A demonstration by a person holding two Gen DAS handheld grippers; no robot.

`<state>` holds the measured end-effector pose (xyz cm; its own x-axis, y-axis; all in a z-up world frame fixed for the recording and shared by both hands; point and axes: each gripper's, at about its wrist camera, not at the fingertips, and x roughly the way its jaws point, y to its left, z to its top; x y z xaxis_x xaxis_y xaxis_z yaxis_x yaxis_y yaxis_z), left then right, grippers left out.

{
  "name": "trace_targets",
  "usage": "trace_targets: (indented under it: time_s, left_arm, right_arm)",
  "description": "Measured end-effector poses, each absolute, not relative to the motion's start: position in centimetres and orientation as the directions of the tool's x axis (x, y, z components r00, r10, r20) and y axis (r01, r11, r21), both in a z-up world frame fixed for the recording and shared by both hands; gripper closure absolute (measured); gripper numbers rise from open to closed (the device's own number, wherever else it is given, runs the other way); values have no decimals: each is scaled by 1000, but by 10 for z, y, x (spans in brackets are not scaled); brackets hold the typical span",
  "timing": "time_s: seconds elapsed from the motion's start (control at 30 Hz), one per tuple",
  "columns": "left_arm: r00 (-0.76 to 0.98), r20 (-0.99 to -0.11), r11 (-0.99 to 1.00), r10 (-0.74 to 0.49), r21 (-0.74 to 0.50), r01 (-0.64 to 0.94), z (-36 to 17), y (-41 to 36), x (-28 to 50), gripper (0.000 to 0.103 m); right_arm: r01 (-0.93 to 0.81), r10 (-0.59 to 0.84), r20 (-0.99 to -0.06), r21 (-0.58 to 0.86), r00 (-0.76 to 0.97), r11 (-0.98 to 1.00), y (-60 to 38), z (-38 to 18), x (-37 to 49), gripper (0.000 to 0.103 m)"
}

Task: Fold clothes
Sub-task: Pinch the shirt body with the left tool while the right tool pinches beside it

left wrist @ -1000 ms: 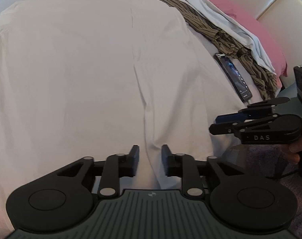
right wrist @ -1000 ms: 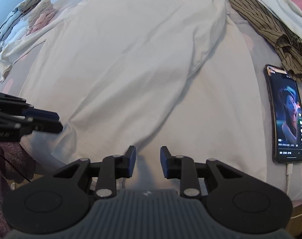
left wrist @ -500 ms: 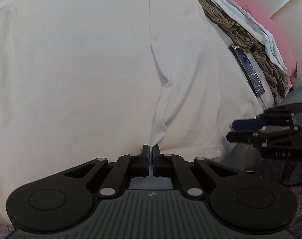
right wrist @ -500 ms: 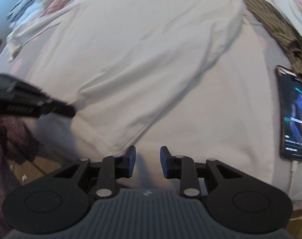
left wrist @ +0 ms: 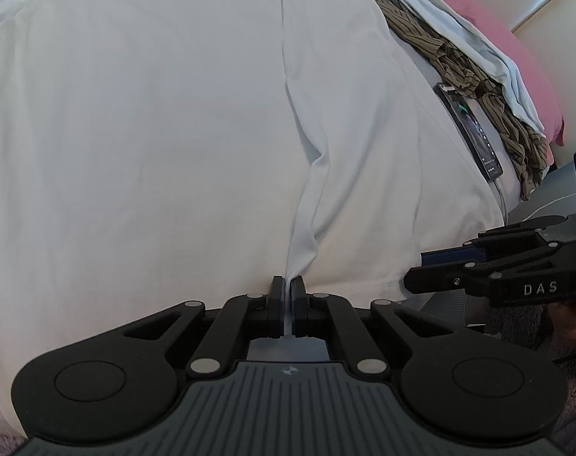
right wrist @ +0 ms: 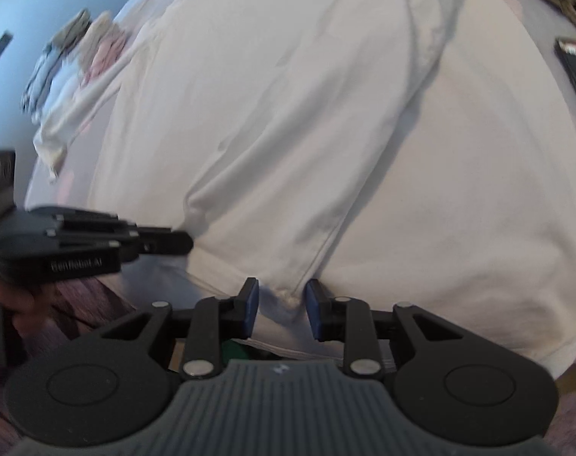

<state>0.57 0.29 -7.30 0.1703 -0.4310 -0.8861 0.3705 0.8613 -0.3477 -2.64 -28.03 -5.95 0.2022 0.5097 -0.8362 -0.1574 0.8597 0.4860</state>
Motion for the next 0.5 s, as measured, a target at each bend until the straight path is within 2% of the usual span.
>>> trace_targets:
  time_s: [0.03, 0.07, 0.2, 0.4, 0.5]
  left_arm:
    - [170, -887, 861, -431, -347, 373, -72, 3, 6, 102]
    - [167, -886, 859, -433, -349, 375, -71, 3, 5, 102]
    - [148, -874, 830, -462, -368, 418, -56, -1, -2, 102]
    - [105, -828, 746, -551, -432, 506, -24, -21, -21, 102]
    - [88, -850, 736, -519, -392, 551, -27, -34, -31, 102]
  right_arm:
    - [-158, 505, -838, 481, 204, 862, -279, -60, -26, 92]
    - [-158, 501, -841, 477, 206, 865, -278, -60, -26, 94]
    - [-196, 486, -847, 450, 215, 871, -280, -35, -28, 96]
    - [-321, 402, -901, 336, 164, 885, -291, 6, -31, 96]
    - [-329, 385, -915, 328, 123, 886, -293, -1, -34, 96]
